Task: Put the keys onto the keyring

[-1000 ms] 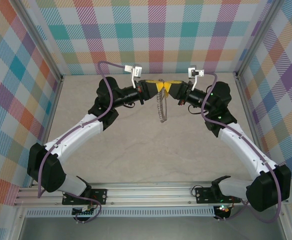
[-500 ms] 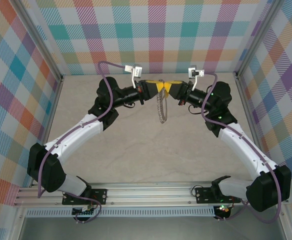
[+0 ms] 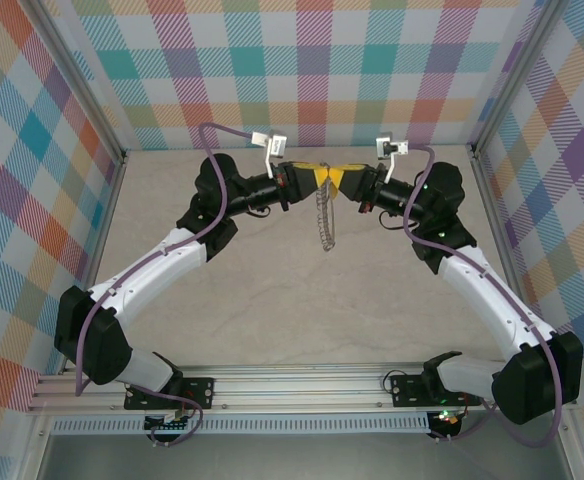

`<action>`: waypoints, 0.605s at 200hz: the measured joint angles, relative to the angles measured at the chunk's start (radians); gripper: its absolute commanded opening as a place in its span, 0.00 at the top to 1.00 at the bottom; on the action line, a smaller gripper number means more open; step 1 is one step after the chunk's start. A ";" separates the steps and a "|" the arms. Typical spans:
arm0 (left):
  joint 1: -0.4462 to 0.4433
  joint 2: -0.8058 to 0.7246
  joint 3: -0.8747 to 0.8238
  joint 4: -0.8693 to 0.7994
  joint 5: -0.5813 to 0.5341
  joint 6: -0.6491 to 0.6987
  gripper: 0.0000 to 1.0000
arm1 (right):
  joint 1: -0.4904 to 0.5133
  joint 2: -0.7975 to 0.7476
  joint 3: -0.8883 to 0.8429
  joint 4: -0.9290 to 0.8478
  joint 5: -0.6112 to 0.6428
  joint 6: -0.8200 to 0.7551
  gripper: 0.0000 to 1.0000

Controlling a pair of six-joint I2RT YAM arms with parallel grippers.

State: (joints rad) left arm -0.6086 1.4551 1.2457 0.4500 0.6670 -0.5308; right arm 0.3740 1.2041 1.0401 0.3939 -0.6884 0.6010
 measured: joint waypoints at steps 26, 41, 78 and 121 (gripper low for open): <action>-0.002 -0.011 0.019 -0.076 -0.014 0.053 0.62 | -0.007 0.005 0.023 -0.090 -0.041 -0.045 1.00; 0.003 -0.025 0.034 -0.118 -0.019 0.081 0.58 | -0.012 0.008 0.048 -0.141 -0.066 -0.079 1.00; 0.032 -0.054 0.102 -0.241 -0.010 0.177 0.55 | -0.023 0.018 0.109 -0.277 -0.122 -0.181 1.00; 0.069 -0.027 0.260 -0.471 0.067 0.334 0.63 | -0.033 0.084 0.221 -0.468 -0.199 -0.330 1.00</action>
State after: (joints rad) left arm -0.5392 1.4277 1.5055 -0.0208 0.7338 -0.1967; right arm 0.3408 1.2877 1.2610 -0.0738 -0.8871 0.2714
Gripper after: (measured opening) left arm 0.406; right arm 0.050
